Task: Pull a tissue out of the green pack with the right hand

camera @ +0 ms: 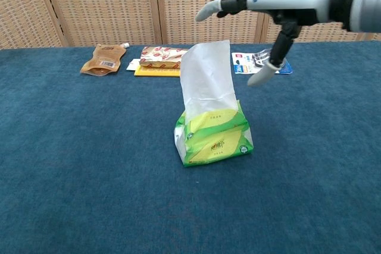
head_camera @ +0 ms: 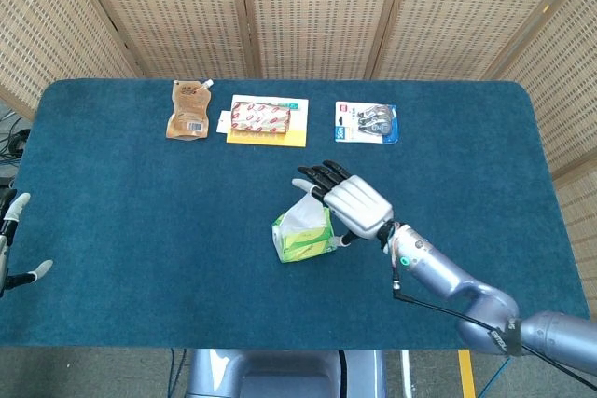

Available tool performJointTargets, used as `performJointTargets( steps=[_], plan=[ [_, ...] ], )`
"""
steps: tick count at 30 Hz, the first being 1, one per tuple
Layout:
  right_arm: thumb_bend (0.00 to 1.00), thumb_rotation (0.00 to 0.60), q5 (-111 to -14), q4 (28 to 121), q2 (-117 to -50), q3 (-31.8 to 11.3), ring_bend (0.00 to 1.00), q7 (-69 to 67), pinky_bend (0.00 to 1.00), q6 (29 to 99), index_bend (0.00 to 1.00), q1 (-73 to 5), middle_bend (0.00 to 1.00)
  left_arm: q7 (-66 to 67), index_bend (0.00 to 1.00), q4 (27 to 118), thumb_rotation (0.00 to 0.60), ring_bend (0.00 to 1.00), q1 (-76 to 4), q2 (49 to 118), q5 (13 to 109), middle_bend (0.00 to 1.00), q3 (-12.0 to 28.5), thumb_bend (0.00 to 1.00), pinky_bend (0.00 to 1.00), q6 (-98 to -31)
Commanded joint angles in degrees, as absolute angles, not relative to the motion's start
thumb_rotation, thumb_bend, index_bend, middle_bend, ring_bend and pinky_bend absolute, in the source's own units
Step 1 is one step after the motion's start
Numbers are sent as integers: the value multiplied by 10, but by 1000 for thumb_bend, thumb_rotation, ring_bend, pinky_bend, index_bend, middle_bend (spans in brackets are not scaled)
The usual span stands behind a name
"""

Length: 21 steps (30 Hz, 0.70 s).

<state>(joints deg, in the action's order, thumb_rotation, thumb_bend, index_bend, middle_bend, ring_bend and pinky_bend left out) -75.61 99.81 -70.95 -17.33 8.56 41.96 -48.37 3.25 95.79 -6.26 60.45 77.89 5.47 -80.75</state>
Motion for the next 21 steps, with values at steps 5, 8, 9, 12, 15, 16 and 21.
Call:
performJointTargets(
  steps=[5,8,9,12,15,16,21],
  plan=[
    [101,600,-666,956,-784,-180,0,173,31,411,62,-536,11,39,0,963,600,0,-69,603,766,0,59,0,0,-797],
    [255,600,-645,939,-805,-174,102,205,183,419,244,-550,175,42,0,963,600,0,-71,603,763,0,59,0,0,-794],
    [338,600,-639,934,-812,-173,216,213,266,424,343,-553,292,42,0,963,600,0,-71,603,762,0,59,0,0,-794],
    [613,600,-626,921,-833,-170,510,234,491,447,582,-559,566,39,0,961,600,0,-70,603,763,0,58,0,0,-795],
    [753,600,-630,926,-844,-170,606,231,592,473,669,-556,662,35,0,960,600,0,-69,602,764,0,58,0,0,-796],
    [760,600,-636,933,-842,-171,616,222,600,479,672,-552,672,33,0,960,600,0,-69,602,765,0,58,0,0,-797],
    [772,600,-677,972,-811,-172,621,188,602,511,674,-533,678,29,0,962,600,0,-69,599,769,0,56,0,0,-798]
  ],
)
